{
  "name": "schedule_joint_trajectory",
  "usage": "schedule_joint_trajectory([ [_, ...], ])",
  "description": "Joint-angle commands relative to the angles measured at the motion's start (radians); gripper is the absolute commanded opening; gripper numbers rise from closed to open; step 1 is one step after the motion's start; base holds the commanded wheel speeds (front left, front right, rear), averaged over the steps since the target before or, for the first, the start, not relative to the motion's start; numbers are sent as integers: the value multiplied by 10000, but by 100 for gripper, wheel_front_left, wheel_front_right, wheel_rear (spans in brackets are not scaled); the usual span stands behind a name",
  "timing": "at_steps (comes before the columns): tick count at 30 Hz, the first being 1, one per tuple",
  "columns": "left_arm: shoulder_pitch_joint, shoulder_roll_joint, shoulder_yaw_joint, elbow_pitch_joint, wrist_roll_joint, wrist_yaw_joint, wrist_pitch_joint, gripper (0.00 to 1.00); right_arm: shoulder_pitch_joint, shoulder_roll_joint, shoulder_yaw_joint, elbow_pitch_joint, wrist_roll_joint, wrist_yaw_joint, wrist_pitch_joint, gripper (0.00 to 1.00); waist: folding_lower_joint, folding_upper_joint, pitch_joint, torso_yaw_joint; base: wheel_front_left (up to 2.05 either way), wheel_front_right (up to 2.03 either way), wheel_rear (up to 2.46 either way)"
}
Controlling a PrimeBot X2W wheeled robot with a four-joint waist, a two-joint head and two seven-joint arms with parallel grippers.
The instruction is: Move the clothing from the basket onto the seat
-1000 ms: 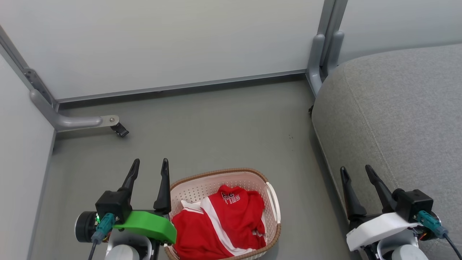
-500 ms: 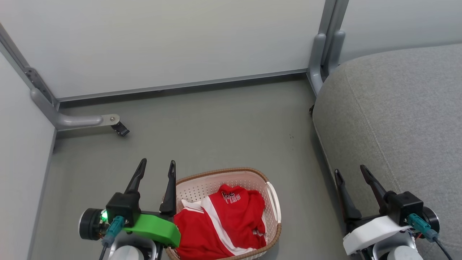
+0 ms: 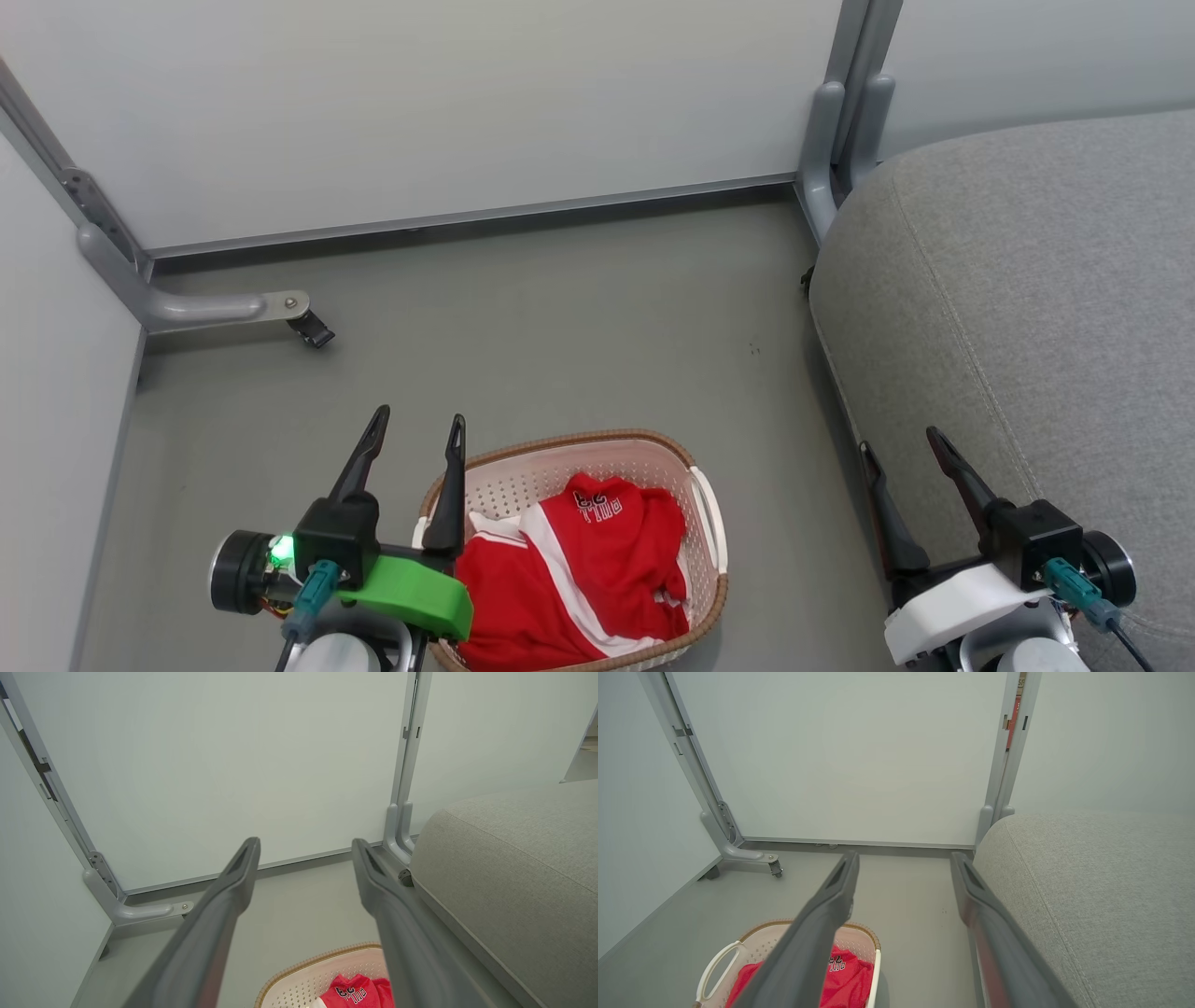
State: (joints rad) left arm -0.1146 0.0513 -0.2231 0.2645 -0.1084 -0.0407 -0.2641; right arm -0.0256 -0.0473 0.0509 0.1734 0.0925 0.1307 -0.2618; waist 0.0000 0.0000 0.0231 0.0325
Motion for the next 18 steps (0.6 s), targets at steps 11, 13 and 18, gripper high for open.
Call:
schedule_joint_trajectory([
  [11, -286, -3, -10, 144, 114, -111, -7, 100, -57, -55, 56, 13, 35, 0, -49, 100, 0, 0, 138, -65, 0, 0, 0],
  [13, -398, -1, -48, 233, 178, -165, -9, 100, -136, -56, 90, -9, 30, -1, -49, 100, 0, 0, 232, -140, 0, 0, 0],
  [18, -940, 107, -164, 592, 347, -367, -9, 100, -346, -56, 162, -112, 58, -1, -49, 100, 0, 0, 606, -471, 0, 0, 0],
])
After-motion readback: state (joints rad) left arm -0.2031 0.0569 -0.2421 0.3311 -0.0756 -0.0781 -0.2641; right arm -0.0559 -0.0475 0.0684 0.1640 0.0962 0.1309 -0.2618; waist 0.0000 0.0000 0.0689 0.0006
